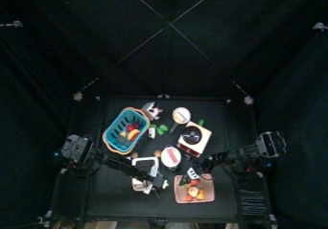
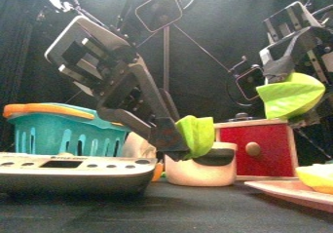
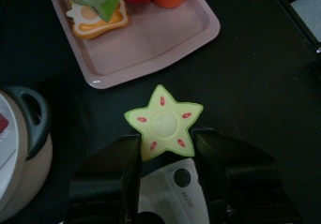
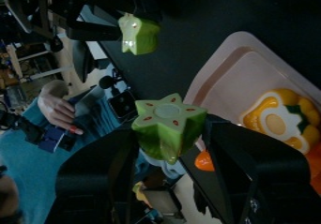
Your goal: Assemble starfruit
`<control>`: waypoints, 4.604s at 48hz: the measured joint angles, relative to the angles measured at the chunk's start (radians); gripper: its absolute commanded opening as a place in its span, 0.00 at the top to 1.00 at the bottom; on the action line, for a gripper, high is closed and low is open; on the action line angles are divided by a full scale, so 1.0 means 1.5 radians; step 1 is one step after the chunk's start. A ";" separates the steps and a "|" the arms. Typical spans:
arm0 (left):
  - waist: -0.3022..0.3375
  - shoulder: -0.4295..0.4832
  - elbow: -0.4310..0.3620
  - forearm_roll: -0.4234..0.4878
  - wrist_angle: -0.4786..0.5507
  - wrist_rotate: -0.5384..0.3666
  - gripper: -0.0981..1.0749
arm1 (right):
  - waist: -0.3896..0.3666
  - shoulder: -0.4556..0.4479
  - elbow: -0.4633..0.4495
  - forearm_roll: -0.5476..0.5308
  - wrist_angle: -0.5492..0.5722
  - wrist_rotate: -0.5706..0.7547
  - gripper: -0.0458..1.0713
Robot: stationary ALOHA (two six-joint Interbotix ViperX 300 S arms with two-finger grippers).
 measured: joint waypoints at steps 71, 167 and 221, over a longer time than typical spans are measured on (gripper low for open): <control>0.008 0.042 0.003 -0.061 -0.070 -0.002 0.08 | 0.001 0.015 -0.001 -0.001 -0.002 0.000 0.38; 0.017 0.121 -0.002 -0.093 -0.239 0.040 0.32 | 0.002 0.025 -0.005 0.000 -0.003 0.000 0.38; 0.001 -0.076 -0.047 0.273 0.228 0.069 0.32 | -0.079 0.129 -0.135 0.115 -0.197 0.013 0.39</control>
